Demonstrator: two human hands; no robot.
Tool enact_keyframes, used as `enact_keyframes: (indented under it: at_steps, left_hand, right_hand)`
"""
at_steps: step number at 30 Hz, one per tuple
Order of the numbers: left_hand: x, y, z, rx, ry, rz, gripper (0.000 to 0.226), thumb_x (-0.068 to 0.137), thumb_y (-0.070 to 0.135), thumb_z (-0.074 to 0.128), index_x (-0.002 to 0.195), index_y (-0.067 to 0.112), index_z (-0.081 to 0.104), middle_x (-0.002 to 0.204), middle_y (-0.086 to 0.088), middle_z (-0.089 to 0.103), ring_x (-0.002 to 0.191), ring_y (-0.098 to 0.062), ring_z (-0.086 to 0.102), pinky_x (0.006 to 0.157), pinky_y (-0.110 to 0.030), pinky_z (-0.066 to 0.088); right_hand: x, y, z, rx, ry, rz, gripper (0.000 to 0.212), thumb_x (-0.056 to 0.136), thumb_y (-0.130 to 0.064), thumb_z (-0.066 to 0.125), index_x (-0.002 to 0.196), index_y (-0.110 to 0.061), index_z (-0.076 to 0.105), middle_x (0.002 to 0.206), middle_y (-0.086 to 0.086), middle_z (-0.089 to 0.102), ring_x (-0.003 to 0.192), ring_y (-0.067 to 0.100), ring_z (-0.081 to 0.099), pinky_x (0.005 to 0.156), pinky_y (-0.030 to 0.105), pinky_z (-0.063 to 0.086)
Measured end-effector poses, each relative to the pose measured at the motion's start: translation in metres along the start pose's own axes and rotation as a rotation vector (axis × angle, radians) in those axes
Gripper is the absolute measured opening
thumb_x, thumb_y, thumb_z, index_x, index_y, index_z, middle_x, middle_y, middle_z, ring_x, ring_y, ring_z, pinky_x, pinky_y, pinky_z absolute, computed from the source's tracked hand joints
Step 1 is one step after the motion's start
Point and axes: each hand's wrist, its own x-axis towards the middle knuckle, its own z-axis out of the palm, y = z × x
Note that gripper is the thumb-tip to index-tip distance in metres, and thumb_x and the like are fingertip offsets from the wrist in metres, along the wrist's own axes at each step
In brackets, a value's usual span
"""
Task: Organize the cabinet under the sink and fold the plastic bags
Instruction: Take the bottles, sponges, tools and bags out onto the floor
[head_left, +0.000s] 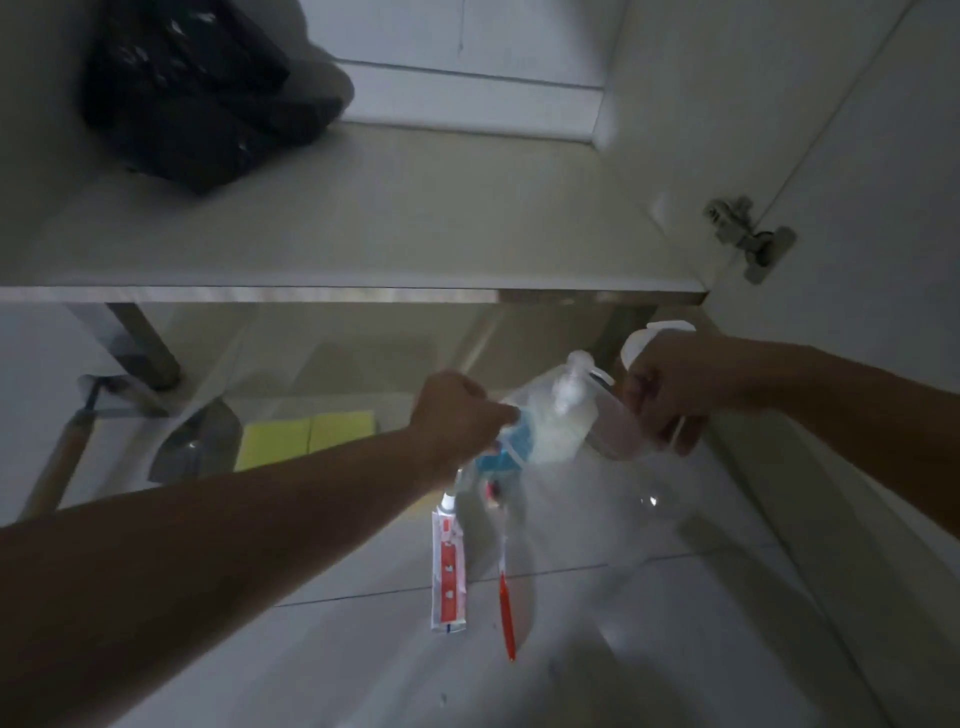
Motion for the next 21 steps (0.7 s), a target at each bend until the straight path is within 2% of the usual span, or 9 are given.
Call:
enact_keyframes:
  at_steps: [2,4,6,10,12,14,17,19,21]
  left_hand:
    - [-0.014,-0.016,0.017,-0.092,-0.058,-0.128,0.02,0.074,0.0,0.077,0.081,-0.005,0.059,0.08,-0.022,0.06,0.068,-0.033,0.067,0.067,-0.049,0.06]
    - [-0.025,-0.03,0.034,-0.175,-0.158,-0.257,0.022,0.081,-0.006,0.068,0.096,-0.011,0.054,0.084,-0.023,0.058,0.06,-0.026,0.063,0.056,-0.039,0.06]
    - [-0.032,-0.041,0.049,-0.178,-0.247,-0.331,0.008,0.086,-0.007,0.062,0.087,-0.007,0.054,0.075,-0.018,0.058,0.055,-0.02,0.06,0.051,-0.032,0.057]
    - [-0.034,-0.063,0.078,-0.05,-0.318,-0.362,0.008,0.087,-0.006,0.059,0.083,0.001,0.056,0.081,-0.011,0.057,0.075,-0.028,0.067,0.069,-0.039,0.06]
    - [-0.026,-0.07,0.089,-0.025,-0.29,-0.368,0.024,0.08,-0.011,0.063,0.074,0.009,0.05,0.08,-0.007,0.052,0.072,-0.027,0.062,0.078,-0.046,0.058]
    - [-0.021,-0.073,0.094,0.043,-0.316,-0.378,0.021,0.079,-0.007,0.065,0.078,0.009,0.053,0.087,-0.011,0.056,0.071,-0.021,0.058,0.081,-0.044,0.058]
    - [-0.014,-0.077,0.097,0.088,-0.36,-0.379,0.019,0.078,-0.002,0.068,0.095,0.0,0.061,0.114,-0.019,0.057,0.091,-0.025,0.059,0.074,-0.034,0.059]
    - [-0.012,-0.079,0.097,0.111,-0.367,-0.387,0.027,0.078,0.001,0.069,0.102,0.001,0.057,0.112,-0.016,0.057,0.092,-0.023,0.057,0.068,-0.028,0.056]
    - [-0.011,-0.077,0.096,0.155,-0.378,-0.391,0.025,0.081,0.006,0.069,0.097,0.006,0.05,0.097,-0.009,0.053,0.087,-0.02,0.055,0.076,-0.03,0.054]
  right_hand:
    - [-0.003,0.021,0.011,0.076,-0.038,0.068,0.015,0.073,0.01,0.076,0.085,0.004,0.068,0.078,0.023,0.072,0.07,0.036,0.072,0.057,0.038,0.06]
    - [-0.003,0.041,0.024,0.134,-0.072,0.126,0.014,0.073,0.011,0.076,0.083,0.007,0.066,0.074,0.023,0.071,0.066,0.034,0.071,0.054,0.036,0.059]
    - [0.0,0.059,0.042,0.178,-0.08,0.168,0.013,0.074,0.012,0.074,0.084,0.008,0.065,0.069,0.022,0.07,0.06,0.03,0.07,0.051,0.035,0.059]
    - [0.016,0.087,0.079,0.215,0.027,0.224,0.012,0.075,0.01,0.075,0.08,0.008,0.064,0.062,0.02,0.068,0.057,0.032,0.069,0.051,0.039,0.06]
    - [0.024,0.096,0.093,0.211,0.067,0.233,0.011,0.075,0.009,0.075,0.071,0.005,0.065,0.057,0.017,0.066,0.054,0.031,0.068,0.054,0.042,0.06]
    - [0.031,0.1,0.103,0.206,0.071,0.245,0.013,0.076,0.007,0.075,0.068,0.004,0.065,0.054,0.014,0.065,0.052,0.028,0.068,0.059,0.043,0.061]
    - [0.036,0.102,0.11,0.142,0.006,0.256,0.012,0.079,0.001,0.074,0.08,0.011,0.067,0.061,0.016,0.068,0.056,0.027,0.07,0.067,0.043,0.061]
    - [0.037,0.102,0.11,0.106,-0.017,0.268,0.019,0.077,-0.001,0.076,0.085,0.012,0.065,0.066,0.022,0.069,0.057,0.031,0.071,0.062,0.046,0.061]
    - [0.034,0.094,0.099,-0.001,-0.046,0.26,0.026,0.074,-0.008,0.079,0.089,0.004,0.06,0.067,0.018,0.068,0.052,0.027,0.068,0.055,0.043,0.061]
